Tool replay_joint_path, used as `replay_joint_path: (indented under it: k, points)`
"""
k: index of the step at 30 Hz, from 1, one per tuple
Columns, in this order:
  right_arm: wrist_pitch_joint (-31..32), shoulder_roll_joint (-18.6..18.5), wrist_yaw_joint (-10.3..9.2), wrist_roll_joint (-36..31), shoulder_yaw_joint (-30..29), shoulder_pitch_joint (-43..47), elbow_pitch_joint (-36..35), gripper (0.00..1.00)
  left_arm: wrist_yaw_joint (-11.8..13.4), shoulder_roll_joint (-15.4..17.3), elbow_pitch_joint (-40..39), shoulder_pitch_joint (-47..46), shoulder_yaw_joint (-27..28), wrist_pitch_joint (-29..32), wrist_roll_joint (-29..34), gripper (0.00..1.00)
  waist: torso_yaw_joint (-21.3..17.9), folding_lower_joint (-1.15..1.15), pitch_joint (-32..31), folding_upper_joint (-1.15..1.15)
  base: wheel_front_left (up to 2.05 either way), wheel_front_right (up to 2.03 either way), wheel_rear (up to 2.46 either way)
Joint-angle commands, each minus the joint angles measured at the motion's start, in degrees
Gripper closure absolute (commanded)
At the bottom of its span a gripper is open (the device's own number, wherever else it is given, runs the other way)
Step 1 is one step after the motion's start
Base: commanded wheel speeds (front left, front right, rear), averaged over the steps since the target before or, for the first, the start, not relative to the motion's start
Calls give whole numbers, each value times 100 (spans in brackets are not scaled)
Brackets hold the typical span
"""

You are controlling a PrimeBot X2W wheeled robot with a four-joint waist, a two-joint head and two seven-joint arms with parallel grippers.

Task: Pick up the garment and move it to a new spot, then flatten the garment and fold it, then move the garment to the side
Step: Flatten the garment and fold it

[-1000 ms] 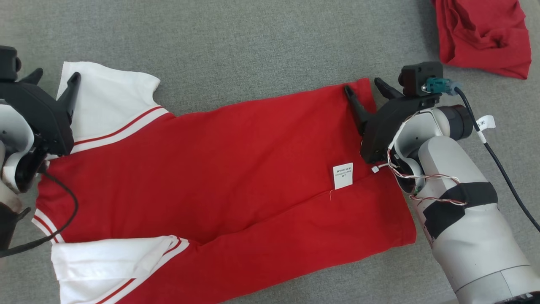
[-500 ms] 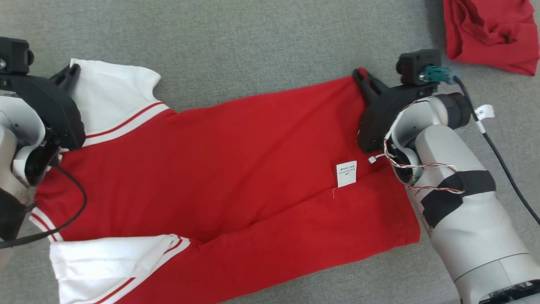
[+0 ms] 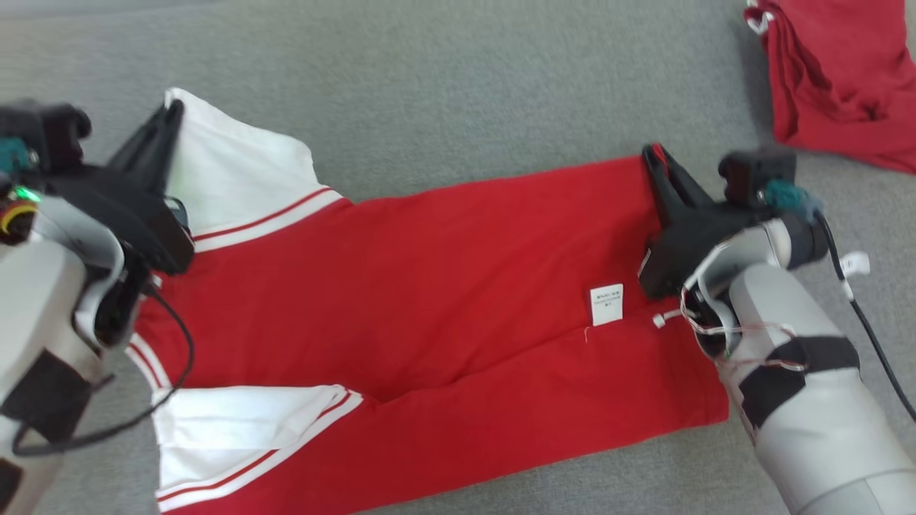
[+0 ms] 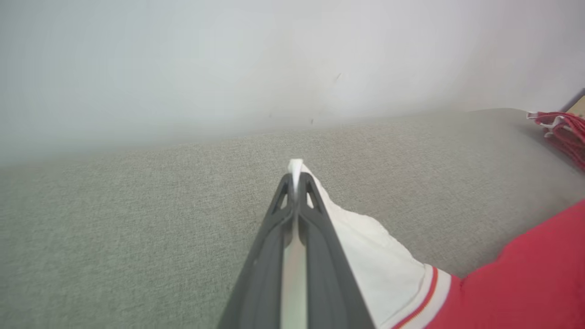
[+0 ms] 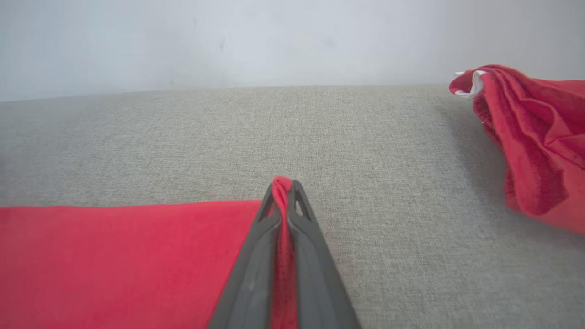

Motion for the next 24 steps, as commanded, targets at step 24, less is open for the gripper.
replay_joint_path:
  k: [24]
  points:
    - [-912,-610,-16,726,-508,2251,-1099,100,1152,7,-3263,3415,221,-1013,584,100,933,0,-903,0,0,0,0]
